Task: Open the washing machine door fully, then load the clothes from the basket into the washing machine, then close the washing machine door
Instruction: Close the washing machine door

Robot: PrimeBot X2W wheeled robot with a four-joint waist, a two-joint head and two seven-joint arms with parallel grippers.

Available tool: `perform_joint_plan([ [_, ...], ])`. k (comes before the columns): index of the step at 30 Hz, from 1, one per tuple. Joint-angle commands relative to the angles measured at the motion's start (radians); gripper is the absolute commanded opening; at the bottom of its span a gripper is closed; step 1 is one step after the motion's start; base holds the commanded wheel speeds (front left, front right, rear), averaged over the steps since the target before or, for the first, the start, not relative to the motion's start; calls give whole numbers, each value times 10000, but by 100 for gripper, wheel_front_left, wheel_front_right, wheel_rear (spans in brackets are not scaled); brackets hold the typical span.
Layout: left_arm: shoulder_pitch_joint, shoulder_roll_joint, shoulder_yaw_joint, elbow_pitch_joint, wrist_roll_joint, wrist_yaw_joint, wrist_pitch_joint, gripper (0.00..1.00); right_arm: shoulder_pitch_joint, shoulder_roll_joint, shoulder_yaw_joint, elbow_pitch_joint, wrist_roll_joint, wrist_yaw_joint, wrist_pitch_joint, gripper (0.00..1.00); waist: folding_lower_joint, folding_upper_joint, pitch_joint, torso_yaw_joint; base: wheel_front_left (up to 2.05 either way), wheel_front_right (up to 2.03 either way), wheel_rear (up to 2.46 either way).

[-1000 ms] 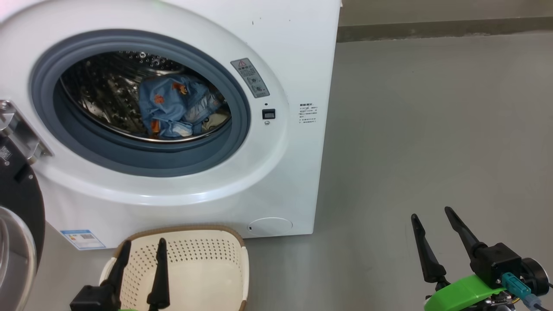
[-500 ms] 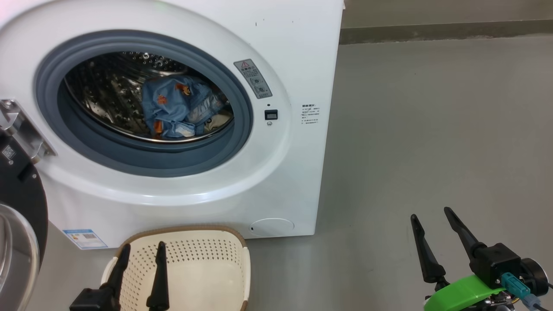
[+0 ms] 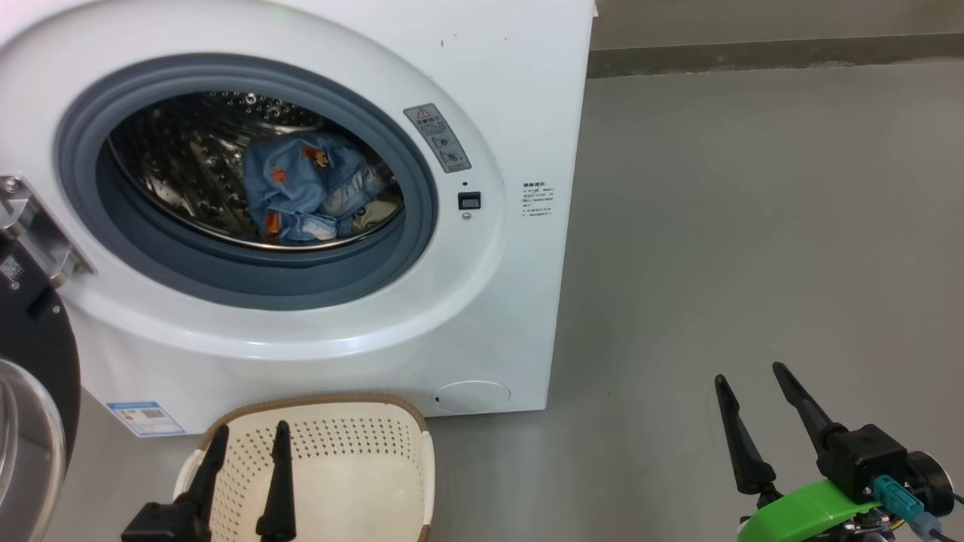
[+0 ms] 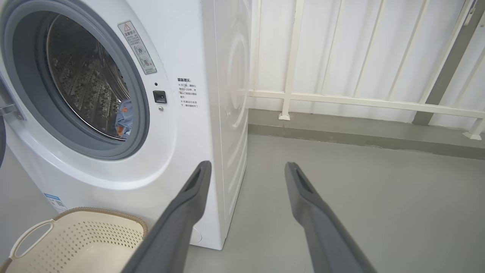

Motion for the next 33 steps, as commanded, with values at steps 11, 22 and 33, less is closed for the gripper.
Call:
perform_joint_plan([
  [11, -255, 40, 333, -202, 26, 30, -65, 100, -158, -32, 235, -169, -14, 16, -113, 100, 0, 0, -16, 9, 0, 0, 0],
  [22, -226, 40, 318, -194, -16, 37, -65, 100, -165, -32, 284, -170, 5, 16, -136, 100, 0, 0, 33, 35, -5, 6, 0],
  [33, -190, 39, 287, -199, -22, -19, -65, 100, -139, -32, 268, -195, -9, 16, -118, 100, 0, 0, 56, 75, -116, 116, 0],
])
